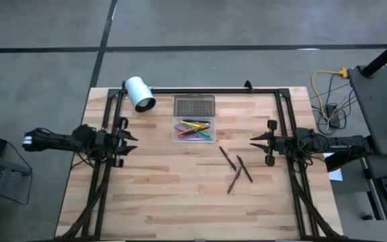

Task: Pick & place school supplies into a supply box
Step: Put the black pen into the supply box

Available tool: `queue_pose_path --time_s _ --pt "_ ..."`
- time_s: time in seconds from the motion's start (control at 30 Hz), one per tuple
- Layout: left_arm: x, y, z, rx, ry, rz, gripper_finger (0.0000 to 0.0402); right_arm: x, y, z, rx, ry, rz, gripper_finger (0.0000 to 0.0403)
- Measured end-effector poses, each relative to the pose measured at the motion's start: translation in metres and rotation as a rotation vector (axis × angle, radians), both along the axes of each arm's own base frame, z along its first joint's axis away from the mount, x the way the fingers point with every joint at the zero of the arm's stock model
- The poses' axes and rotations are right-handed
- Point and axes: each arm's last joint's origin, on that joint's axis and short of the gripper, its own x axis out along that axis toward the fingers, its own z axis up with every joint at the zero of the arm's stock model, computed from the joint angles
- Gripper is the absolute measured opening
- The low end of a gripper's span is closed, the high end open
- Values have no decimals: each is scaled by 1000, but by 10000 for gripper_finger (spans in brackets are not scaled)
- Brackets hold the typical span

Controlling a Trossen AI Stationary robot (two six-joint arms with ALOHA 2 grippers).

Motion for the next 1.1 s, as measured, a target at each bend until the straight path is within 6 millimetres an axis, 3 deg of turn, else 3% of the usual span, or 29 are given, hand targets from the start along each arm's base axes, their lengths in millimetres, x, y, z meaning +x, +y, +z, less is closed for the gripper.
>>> queue_pose_path --time_s 0.57,0.77,1.1 --pt "-10 1 -2 -31 -52 -13 86 0 0 0 0 0 0 68" --pt "-17 1 -10 -8 -4 -3 86 0 0 0 0 0 0 68" --pt "-11 1 -20 9 84 2 86 0 0 0 0 0 0 68"
